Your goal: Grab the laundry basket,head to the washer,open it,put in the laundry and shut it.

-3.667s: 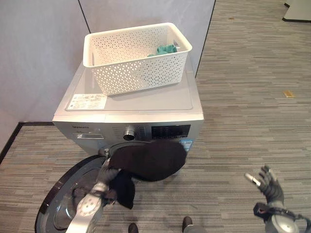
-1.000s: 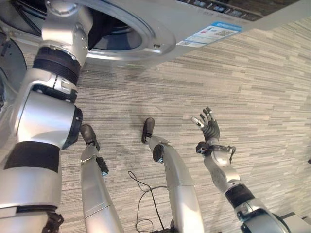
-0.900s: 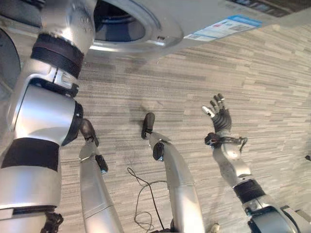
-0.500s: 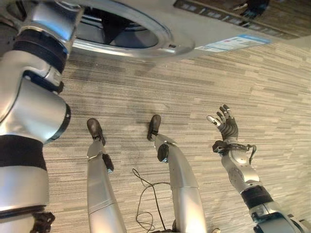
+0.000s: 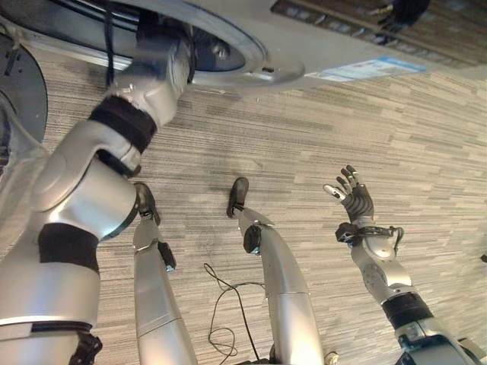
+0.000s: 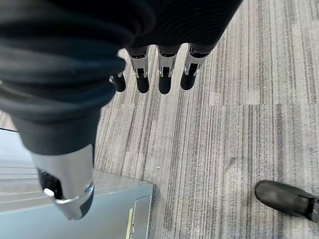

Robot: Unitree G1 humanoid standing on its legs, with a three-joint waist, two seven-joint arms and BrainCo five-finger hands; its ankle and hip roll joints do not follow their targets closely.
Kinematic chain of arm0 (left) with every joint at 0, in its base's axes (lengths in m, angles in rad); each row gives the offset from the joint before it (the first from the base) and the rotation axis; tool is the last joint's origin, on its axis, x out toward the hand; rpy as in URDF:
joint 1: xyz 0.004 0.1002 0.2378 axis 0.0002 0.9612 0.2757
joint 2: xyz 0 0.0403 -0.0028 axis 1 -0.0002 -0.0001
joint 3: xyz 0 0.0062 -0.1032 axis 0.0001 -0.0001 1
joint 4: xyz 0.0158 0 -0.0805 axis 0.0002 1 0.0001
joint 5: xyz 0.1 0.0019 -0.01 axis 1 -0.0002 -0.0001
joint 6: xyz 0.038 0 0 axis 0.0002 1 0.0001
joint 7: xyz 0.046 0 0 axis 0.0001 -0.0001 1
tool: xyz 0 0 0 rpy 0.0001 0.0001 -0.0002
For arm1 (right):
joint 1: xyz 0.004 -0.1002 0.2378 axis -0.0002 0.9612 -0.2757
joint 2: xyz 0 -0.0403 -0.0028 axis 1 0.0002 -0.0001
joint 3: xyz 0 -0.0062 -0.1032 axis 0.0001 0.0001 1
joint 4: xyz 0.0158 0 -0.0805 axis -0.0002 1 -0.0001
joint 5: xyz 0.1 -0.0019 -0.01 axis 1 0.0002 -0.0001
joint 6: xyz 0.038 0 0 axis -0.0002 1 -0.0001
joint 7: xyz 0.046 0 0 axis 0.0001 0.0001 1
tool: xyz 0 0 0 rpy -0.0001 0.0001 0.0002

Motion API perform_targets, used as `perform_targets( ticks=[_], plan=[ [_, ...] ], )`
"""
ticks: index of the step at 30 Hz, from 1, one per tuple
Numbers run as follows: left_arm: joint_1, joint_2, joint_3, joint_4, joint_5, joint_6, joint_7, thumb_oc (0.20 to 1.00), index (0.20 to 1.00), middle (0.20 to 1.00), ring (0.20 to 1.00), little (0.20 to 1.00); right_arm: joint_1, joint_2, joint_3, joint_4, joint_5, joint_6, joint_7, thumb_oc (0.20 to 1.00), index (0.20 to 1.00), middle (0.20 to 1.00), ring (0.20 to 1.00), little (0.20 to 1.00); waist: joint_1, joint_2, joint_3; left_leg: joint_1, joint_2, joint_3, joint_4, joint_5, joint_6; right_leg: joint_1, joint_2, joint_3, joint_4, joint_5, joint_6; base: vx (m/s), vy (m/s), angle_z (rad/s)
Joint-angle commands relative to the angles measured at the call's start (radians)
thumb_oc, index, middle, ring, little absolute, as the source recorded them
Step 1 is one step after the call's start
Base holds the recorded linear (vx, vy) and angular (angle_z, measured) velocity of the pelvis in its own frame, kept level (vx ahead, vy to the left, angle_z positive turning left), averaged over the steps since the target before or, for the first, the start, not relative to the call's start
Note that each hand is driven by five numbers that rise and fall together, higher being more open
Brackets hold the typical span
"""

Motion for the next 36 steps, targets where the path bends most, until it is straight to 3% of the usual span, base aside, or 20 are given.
perform_targets(
  ticks=[1, 6, 7, 9, 10, 12, 16, 20, 22, 25, 30, 36],
  plan=[
    [0.105, -0.089, 0.108, -0.02, -0.131, -0.061, 0.113, 1.0, 1.0, 1.0, 1.0, 1.0, 0.085, -0.004, -0.01, 0.026, -0.031, -0.012, 0.009, 1.0, 1.0, 1.0, 1.0, 1.0, -0.004, 0.029, -0.088, 0.08, 0.012, -0.011, -0.017, -0.092, 0.029, 0.152, 0.05, 0.024, -0.111, -0.064, 0.081, -0.01, 0.023, 0.1],
    [0.55, -0.139, 0.32, -0.374, -0.447, -0.243, 0.15, 1.0, 1.0, 1.0, 1.0, 1.0, 0.108, 0.069, 0.001, 0.061, -0.071, -0.029, -0.003, 1.0, 1.0, 1.0, 1.0, 1.0, 0.034, 0.031, -0.072, 0.226, -0.017, 0.019, -0.138, -0.028, 0.009, 0.29, 0.056, 0.002, -0.224, -0.02, 0.086, 0.0, 0.032, 0.04],
    [0.738, -0.109, 0.359, -0.528, -0.498, -0.272, 0.115, 1.0, 1.0, 1.0, 1.0, 1.0, 0.148, 0.098, -0.004, 0.099, -0.114, -0.008, 0.006, 1.0, 1.0, 1.0, 1.0, 1.0, 0.057, 0.041, -0.072, 0.29, -0.026, 0.026, -0.176, -0.012, 0.007, 0.35, 0.054, -0.015, -0.251, -0.011, 0.088, 0.04, 0.052, -0.04],
    [0.915, -0.083, 0.366, -0.637, -0.528, -0.269, 0.048, 1.0, 1.0, 1.0, 1.0, 1.0, 0.199, 0.113, -0.007, 0.134, -0.152, 0.018, 0.022, 1.0, 1.0, 1.0, 1.0, 1.0, 0.073, 0.045, -0.081, 0.361, -0.029, 0.032, -0.21, -0.003, 0.007, 0.412, 0.053, -0.024, -0.27, -0.008, 0.088, 0.05, 0.029, 0.0],
    [0.916, -0.083, 0.366, -0.637, -0.528, -0.268, 0.048, 1.0, 1.0, 1.0, 1.0, 1.0, 0.199, 0.113, -0.007, 0.133, -0.152, 0.018, 0.022, 1.0, 1.0, 1.0, 1.0, 1.0, 0.073, 0.044, -0.081, 0.363, -0.029, 0.032, -0.211, -0.002, 0.007, 0.413, 0.053, -0.024, -0.27, -0.008, 0.088, 0.07, 0.046, 0.12],
    [1.137, 0.003, 0.366, -0.721, -0.574, -0.252, -0.074, 1.0, 1.0, 1.0, 1.0, 1.0, 0.27, 0.097, -0.029, 0.182, -0.207, 0.063, 0.07, 1.0, 1.0, 1.0, 1.0, 1.0, 0.1, 0.059, -0.104, 0.457, -0.033, 0.034, -0.237, -0.002, 0.008, 0.503, 0.049, -0.03, -0.281, -0.011, 0.089, 0.1, 0.076, 0.21],
    [1.418, 0.019, 0.364, -0.639, -0.641, -0.227, -0.201, 1.0, 1.0, 1.0, 1.0, 1.0, 0.33, 0.097, -0.058, 0.353, -0.257, 0.083, 0.141, 1.0, 1.0, 1.0, 1.0, 1.0, 0.129, 0.081, -0.15, 0.689, -0.04, 0.057, -0.298, 0.002, 0.016, 0.724, 0.048, -0.031, -0.322, -0.008, 0.096, 0.17, 0.087, 0.1],
    [1.481, -0.037, 0.383, -0.535, -0.625, -0.219, -0.199, 1.0, 1.0, 1.0, 1.0, 1.0, 0.336, 0.107, -0.094, 0.444, -0.259, 0.079, 0.143, 1.0, 1.0, 1.0, 1.0, 1.0, 0.13, 0.094, -0.172, 0.821, -0.042, 0.071, -0.354, 0.016, 0.017, 0.836, 0.048, -0.025, -0.355, 0.0, 0.107, 0.13, 0.072, -0.02],
    [1.509, -0.138, 0.427, -0.393, -0.67, -0.208, -0.165, 1.0, 1.0, 1.0, 1.0, 1.0, 0.339, 0.131, -0.132, 0.499, -0.234, 0.076, 0.124, 1.0, 1.0, 1.0, 1.0, 1.0, 0.13, 0.107, -0.206, 0.934, -0.05, 0.091, -0.426, 0.039, 0.016, 0.929, 0.046, -0.016, -0.402, 0.024, 0.125, 0.11, 0.086, -0.06],
    [1.517, -0.206, 0.491, -0.328, -0.746, -0.216, -0.124, 1.0, 1.0, 1.0, 1.0, 1.0, 0.338, 0.154, -0.181, 0.502, -0.194, 0.07, 0.101, 1.0, 1.0, 1.0, 1.0, 1.0, 0.139, 0.123, -0.246, 1.014, -0.065, 0.112, -0.496, 0.069, 0.022, 1.001, 0.042, -0.016, -0.468, 0.064, 0.136, 0.1, 0.084, -0.14],
    [1.499, -0.278, 0.591, -0.267, -0.865, -0.247, -0.075, 1.0, 1.0, 1.0, 1.0, 1.0, 0.334, 0.164, -0.263, 0.443, -0.119, 0.049, 0.059, 1.0, 1.0, 1.0, 1.0, 1.0, 0.142, 0.138, -0.301, 1.092, -0.085, 0.129, -0.498, 0.03, 0.025, 1.1, 0.031, -0.01, -0.529, 0.071, 0.15, 0.1, 0.052, -0.09],
    [1.499, -0.279, 0.678, -0.239, -0.858, -0.271, -0.05, 1.0, 1.0, 1.0, 1.0, 1.0, 0.326, 0.117, -0.405, 0.224, -0.11, 0.006, -0.043, 1.0, 1.0, 1.0, 1.0, 1.0, 0.142, 0.143, -0.323, 1.16, -0.112, 0.134, -0.498, -0.025, 0.045, 1.161, 0.007, -0.002, -0.529, 0.061, 0.162, 0.1, 0.06, -0.05]
  ],
)
